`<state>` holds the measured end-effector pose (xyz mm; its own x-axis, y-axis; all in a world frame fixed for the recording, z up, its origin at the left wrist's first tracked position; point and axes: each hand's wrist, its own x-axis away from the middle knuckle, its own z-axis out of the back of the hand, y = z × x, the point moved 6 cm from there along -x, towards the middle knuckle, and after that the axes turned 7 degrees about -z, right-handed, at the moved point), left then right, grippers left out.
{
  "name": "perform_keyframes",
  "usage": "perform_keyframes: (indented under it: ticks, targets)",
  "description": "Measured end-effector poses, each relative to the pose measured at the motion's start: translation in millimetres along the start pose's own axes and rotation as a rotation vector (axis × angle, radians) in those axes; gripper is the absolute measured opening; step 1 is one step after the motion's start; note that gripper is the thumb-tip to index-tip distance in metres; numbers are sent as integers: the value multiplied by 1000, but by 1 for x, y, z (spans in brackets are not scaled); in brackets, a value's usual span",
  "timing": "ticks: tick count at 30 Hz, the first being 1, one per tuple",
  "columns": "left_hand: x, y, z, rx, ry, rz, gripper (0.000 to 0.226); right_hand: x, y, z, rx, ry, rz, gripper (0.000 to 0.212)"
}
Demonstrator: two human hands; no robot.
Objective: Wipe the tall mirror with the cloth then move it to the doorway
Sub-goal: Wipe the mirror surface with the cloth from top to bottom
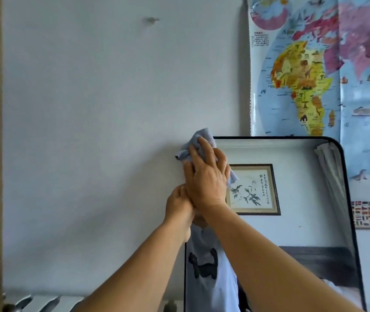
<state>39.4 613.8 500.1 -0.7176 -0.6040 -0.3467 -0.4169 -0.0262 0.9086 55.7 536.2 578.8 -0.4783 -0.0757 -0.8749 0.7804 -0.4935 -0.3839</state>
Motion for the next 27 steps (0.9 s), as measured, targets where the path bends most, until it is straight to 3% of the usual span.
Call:
perform_keyframes:
  ticks: [3,6,10,21,27]
  targets:
    - [-7,-5,-4,17,-72,-9,24,-2,3,-1,25,4,49,42]
    - [-8,-6,-1,-41,-32,-51,25,-3,16,4,22,60,61,42]
    - [-12,-10,2,-23,45,-47,35,-6,47,21,16,159,-23,44]
    - [-17,-15,-4,-72,41,-49,34,-23,165,108,30,402,-263,32]
    - [-17,-15,-5,-48,16,-56,34,-22,212,146,122,416,-338,34]
